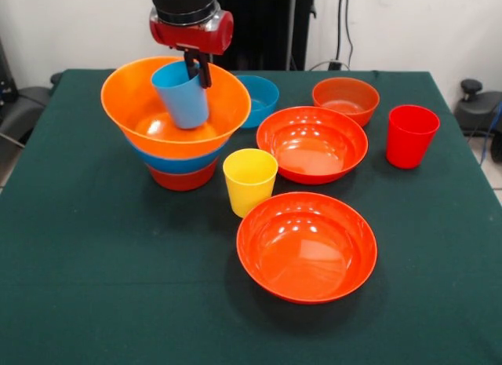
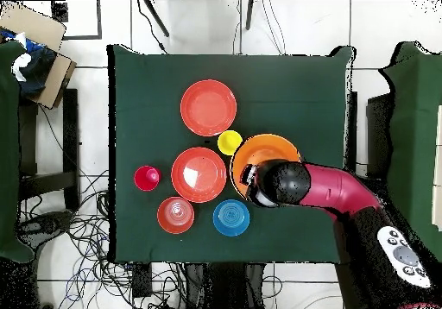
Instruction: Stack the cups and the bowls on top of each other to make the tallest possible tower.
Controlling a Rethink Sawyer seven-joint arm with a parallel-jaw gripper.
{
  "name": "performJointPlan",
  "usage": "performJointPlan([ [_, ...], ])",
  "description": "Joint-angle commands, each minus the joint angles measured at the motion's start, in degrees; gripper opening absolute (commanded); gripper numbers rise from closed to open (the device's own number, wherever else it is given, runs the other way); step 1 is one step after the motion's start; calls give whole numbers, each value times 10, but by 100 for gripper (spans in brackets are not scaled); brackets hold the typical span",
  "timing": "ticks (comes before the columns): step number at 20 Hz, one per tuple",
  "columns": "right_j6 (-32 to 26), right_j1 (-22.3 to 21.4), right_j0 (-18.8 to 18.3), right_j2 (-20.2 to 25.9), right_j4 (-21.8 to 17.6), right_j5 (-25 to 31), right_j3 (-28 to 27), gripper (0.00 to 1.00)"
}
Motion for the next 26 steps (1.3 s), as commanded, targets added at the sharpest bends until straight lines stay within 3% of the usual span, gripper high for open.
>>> performJointPlan([
  [1, -87, 38, -10, 38, -58, -21, -20, 0],
  [11, -89, 39, -20, 45, -72, -29, -13, 0],
  [12, -86, 39, -20, 47, -75, -29, -14, 100],
  [18, -75, 38, -19, 50, -80, -33, -17, 100],
  [26, -38, 24, 6, 50, -56, 2, -19, 100],
])
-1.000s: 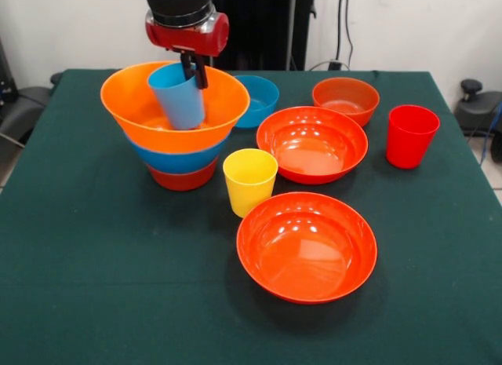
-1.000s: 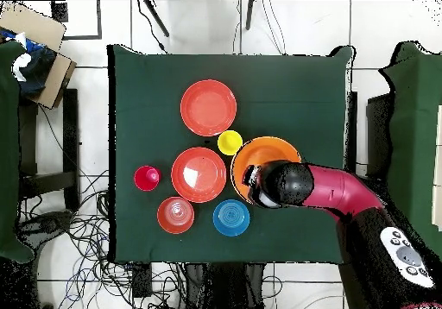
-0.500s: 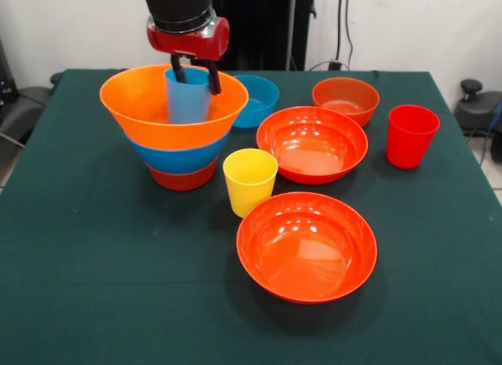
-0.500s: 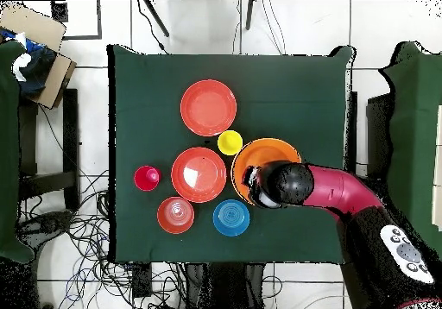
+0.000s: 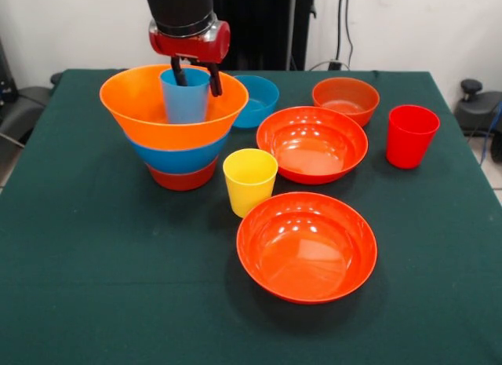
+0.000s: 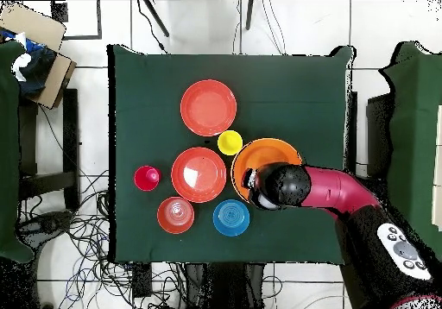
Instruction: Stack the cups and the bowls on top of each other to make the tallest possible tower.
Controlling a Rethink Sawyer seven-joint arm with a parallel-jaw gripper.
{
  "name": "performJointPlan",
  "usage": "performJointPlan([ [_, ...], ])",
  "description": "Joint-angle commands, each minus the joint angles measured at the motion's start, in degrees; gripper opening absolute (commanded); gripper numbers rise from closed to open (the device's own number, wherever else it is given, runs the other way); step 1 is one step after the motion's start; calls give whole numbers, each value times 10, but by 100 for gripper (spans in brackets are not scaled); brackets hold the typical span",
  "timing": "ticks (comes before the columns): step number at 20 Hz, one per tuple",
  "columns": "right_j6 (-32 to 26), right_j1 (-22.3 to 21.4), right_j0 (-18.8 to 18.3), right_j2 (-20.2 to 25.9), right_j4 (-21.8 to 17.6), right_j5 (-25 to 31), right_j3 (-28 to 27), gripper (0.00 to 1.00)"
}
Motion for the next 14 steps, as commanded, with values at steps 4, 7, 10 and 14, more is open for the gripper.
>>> performJointPlan([
  [4, -40, -17, 34, 35, -11, 28, -22, 100],
  [7, -45, -29, 37, 39, -4, 45, -25, 100],
  [10, -50, -38, 40, 45, 2, 57, -34, 100],
  [14, -56, -41, 43, 50, 7, 73, -42, 100],
])
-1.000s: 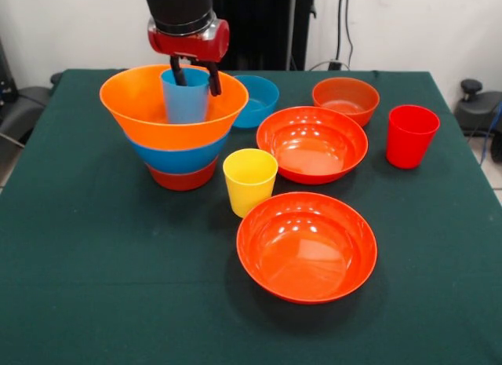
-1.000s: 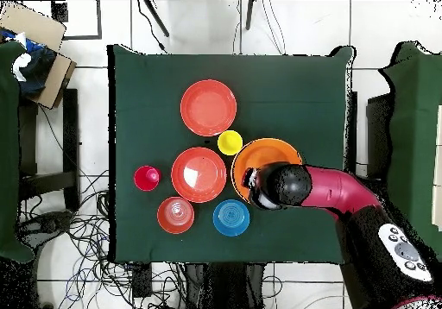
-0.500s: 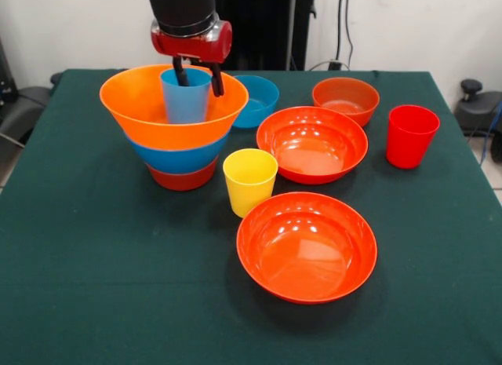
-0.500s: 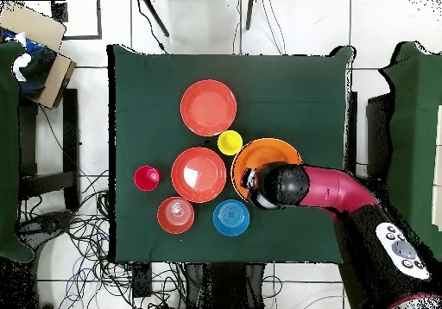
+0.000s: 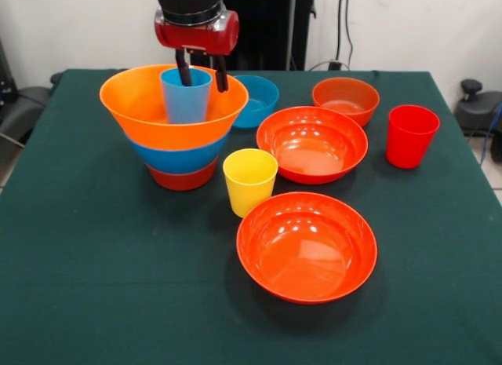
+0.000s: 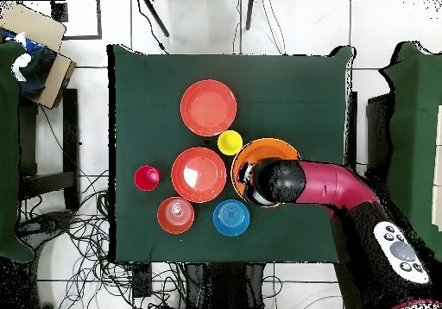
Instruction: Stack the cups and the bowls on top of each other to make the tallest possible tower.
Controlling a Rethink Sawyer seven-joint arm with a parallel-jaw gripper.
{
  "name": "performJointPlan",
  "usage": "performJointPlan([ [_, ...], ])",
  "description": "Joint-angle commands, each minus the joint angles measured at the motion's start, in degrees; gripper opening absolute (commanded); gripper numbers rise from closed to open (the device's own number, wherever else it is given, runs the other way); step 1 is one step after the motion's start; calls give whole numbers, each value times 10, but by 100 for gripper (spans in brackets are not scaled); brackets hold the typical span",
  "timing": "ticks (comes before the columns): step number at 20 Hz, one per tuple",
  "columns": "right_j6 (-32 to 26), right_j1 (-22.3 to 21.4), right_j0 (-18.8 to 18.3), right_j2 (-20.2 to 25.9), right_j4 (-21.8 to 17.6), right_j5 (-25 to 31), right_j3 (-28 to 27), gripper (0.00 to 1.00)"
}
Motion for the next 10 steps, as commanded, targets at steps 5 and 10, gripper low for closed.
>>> performJointPlan([
  [5, -54, -14, 30, 41, 4, 77, -44, 100],
  [10, -49, -35, 41, 44, 13, 104, -49, 100],
])
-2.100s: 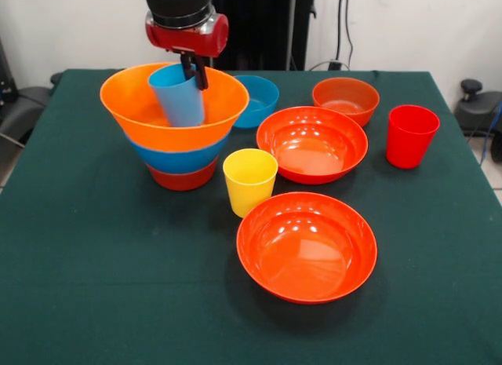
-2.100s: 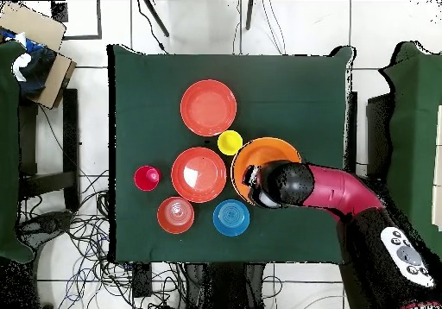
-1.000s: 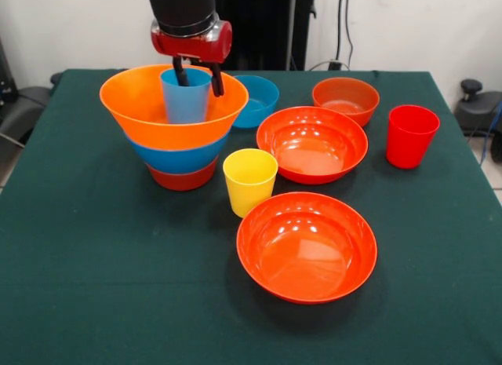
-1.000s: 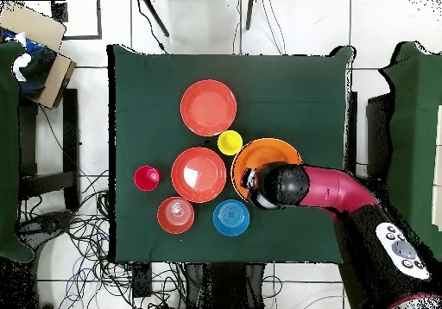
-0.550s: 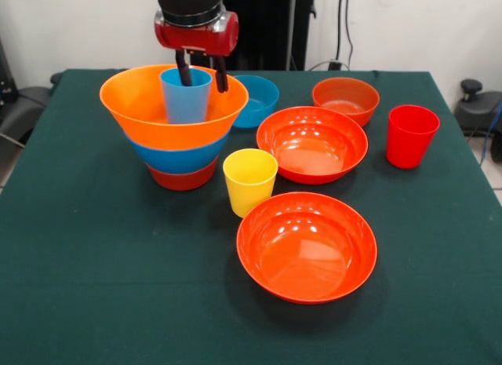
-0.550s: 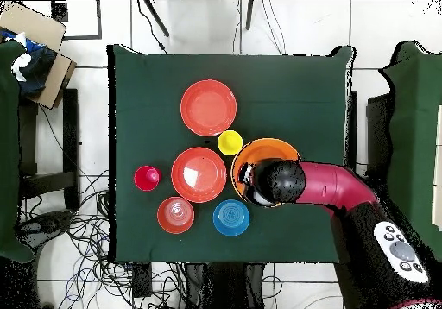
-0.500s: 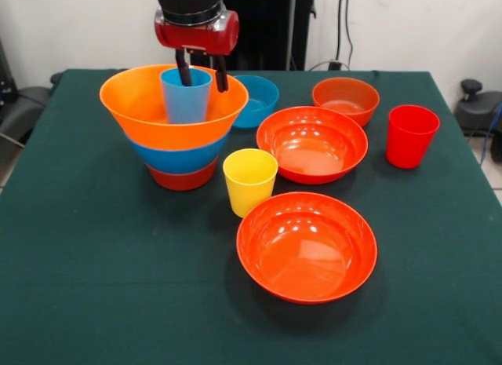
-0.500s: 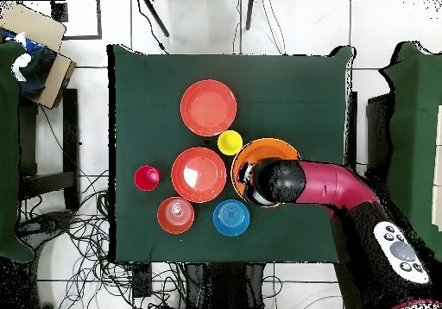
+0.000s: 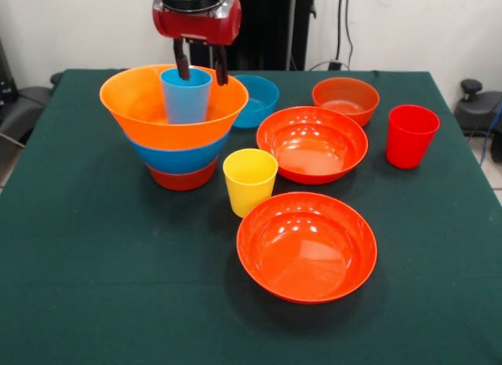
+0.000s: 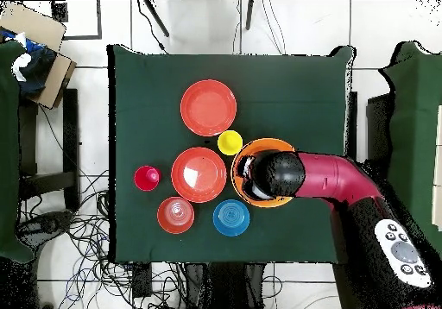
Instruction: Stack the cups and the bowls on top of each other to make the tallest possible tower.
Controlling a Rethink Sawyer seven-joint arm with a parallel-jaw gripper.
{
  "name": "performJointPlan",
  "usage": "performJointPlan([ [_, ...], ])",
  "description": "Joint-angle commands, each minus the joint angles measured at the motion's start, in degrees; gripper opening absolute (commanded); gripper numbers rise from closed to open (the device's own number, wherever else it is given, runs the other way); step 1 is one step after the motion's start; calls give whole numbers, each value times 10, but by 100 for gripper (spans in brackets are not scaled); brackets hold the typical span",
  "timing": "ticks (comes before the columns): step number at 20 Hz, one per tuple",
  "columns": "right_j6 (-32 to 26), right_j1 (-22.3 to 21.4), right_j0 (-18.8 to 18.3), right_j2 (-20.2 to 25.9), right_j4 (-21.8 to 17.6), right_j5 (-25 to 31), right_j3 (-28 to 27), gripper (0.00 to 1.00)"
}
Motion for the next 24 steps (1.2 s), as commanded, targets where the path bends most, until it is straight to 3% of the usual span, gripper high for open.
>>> performJointPlan([
  [1, -49, -16, 33, 39, 12, 84, -37, 100],
  [7, -47, -43, 58, 46, 31, 158, -69, 100],
  [11, -40, -50, 71, 45, 38, 178, -78, 100],
  [17, -24, -53, 89, 40, 48, 188, -84, 100],
  [24, 3, 1, 123, 20, 23, 150, -115, 100],
])
